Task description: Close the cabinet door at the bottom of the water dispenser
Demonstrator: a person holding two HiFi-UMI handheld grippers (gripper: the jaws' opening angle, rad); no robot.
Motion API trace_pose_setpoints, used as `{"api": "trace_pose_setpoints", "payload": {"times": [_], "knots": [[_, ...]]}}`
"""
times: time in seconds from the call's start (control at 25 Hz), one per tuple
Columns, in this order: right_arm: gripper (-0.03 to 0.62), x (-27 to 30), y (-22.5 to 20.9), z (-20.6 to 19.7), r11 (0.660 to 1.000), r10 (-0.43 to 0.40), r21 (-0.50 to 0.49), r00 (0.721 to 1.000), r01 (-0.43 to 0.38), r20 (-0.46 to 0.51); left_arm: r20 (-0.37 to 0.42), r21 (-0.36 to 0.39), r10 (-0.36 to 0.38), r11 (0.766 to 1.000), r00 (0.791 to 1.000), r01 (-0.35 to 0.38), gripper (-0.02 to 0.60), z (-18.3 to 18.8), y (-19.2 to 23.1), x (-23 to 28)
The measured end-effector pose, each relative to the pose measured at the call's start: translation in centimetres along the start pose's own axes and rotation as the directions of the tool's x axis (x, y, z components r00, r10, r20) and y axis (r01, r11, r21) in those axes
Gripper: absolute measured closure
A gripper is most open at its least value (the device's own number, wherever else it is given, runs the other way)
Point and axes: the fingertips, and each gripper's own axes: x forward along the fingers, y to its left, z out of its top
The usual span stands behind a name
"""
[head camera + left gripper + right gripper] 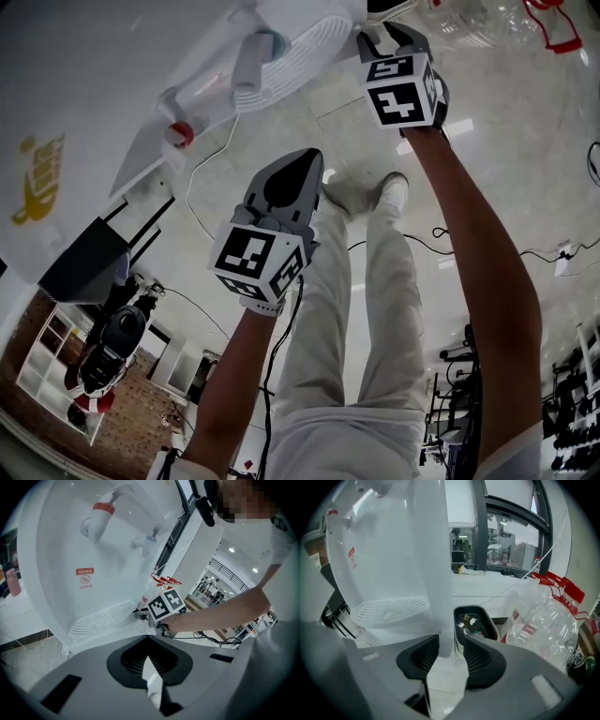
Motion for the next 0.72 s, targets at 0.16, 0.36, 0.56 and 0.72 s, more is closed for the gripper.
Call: {"api": "trace_pose_setpoints", "payload": {"times": [0.16,0.36,0.56,0.72], "knots": [[0.434,0.7,-0.1,1.0,1.000,0.003,-0.006,1.000,-0.003,0.008,0.005,-0.004,0.004,1.000,1.000,-0.004,0.575,0.3,0.3,-0.1],[0.433,0.4,-0.9,1.2,0.998,-0.018,0.066,0.999,0.016,0.028,0.015,-0.001,0.007,1.000,1.000,-0.007,0.575,1.0,0.6,0.0],[0.433,-0.4,-0.6,0.0,0.998,-0.021,0.057,1.000,0.019,0.020,0.021,0.000,0.008,1.000,1.000,-0.008,0.575,1.1,0.7,0.1],[0.434,0.1,-0.3,0.0,0.999,-0.023,0.045,0.999,0.022,0.025,0.021,-0.002,0.008,1.000,1.000,-0.008,0.575,0.7,0.7,-0.2]]}}
